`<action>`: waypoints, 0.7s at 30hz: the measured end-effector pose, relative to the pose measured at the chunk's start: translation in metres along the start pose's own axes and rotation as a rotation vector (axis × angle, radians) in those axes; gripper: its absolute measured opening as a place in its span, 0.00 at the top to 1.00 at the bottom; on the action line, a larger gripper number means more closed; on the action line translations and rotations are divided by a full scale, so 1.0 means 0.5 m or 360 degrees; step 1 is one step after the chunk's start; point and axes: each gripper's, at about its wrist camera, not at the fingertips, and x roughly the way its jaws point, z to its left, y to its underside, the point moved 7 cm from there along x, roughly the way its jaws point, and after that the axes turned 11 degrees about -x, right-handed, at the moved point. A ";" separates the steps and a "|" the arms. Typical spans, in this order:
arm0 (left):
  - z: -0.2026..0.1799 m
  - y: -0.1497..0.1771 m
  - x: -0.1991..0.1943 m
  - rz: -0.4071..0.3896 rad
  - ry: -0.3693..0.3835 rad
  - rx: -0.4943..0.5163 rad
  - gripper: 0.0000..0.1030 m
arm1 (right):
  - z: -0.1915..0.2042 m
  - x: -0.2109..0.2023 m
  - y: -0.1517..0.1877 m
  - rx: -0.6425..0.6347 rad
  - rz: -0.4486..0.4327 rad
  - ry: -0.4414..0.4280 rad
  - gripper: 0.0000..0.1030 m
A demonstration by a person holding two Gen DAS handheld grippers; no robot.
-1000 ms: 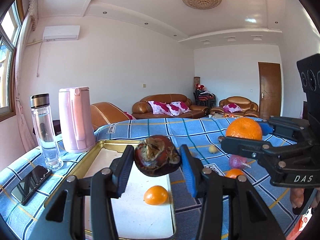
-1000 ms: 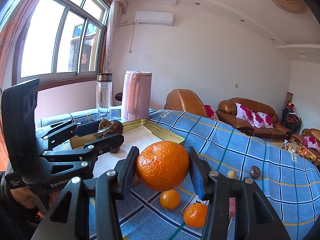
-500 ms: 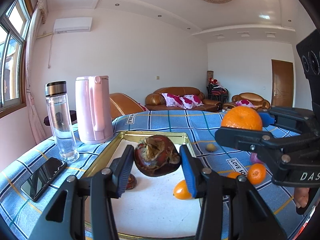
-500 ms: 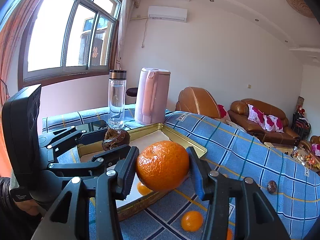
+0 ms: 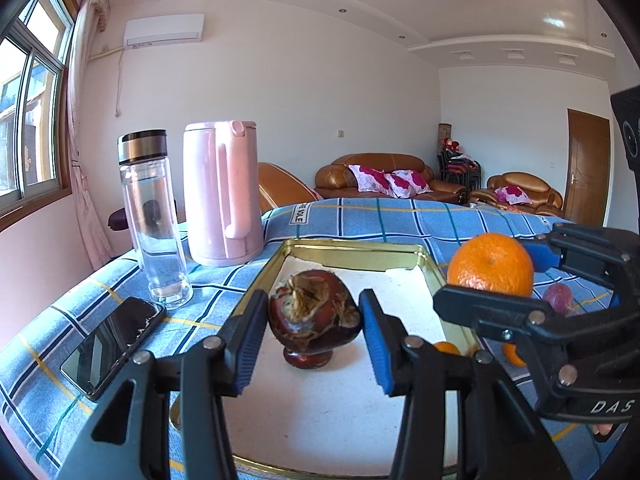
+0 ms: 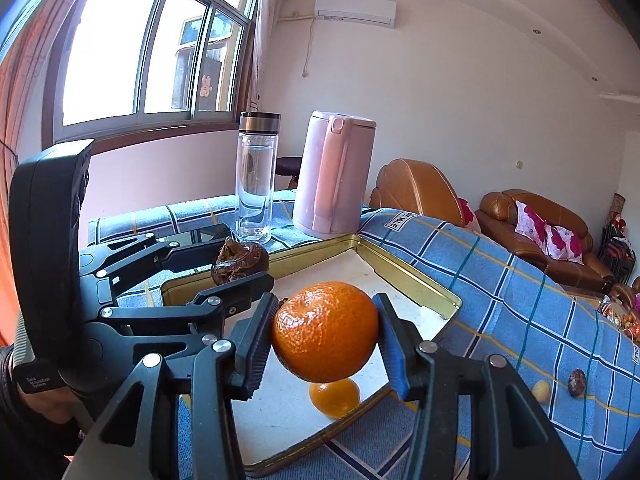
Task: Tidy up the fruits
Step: 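Lower the mangosteen in the left gripper over the tray while the right lowers the orange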
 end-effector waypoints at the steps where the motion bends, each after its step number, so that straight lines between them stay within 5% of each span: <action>1: 0.004 0.001 0.002 0.0009 -0.0010 0.0000 0.53 | 0.003 0.006 0.001 0.0000 0.0006 -0.0006 0.51; 21: 0.043 0.019 0.054 0.0161 -0.0140 0.0077 0.53 | 0.012 0.088 0.033 0.0099 0.0176 -0.0087 0.51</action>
